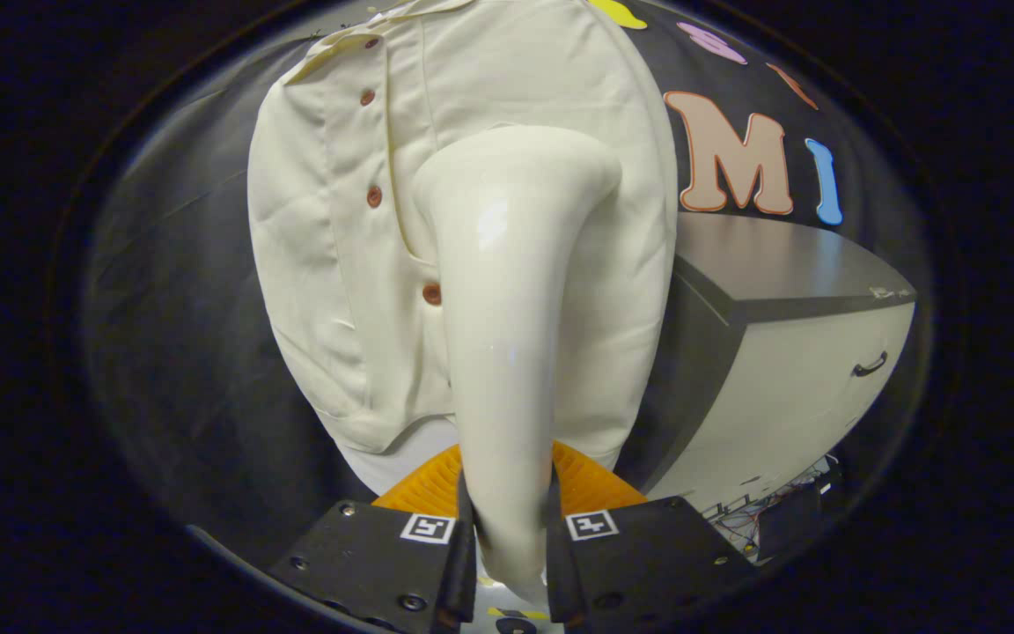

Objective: Iron the clothes twice with a garment steamer, once on the left side and once on the right side.

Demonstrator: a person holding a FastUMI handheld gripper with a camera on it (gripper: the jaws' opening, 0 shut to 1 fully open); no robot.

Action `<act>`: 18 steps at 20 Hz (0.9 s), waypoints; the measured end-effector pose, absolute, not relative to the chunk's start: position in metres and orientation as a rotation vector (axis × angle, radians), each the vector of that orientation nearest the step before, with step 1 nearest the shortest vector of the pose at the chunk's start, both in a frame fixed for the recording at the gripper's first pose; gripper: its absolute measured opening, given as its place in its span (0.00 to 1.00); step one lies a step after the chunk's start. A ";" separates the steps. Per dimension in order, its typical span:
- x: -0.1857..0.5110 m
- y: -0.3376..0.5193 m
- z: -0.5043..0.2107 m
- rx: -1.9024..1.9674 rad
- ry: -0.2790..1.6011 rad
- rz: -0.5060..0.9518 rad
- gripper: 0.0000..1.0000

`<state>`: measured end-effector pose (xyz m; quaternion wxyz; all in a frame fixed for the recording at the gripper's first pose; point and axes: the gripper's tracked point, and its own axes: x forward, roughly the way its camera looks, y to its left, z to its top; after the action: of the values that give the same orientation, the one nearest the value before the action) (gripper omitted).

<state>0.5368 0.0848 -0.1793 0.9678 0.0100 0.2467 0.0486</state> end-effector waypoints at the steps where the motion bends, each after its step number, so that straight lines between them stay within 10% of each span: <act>1: 0.536 0.084 -0.186 0.012 0.501 0.094 0.32; 18: 0.452 0.085 -0.225 0.112 0.581 -0.080 0.32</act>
<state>0.4519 0.0849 -0.2247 0.9557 0.0551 0.2863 -0.0393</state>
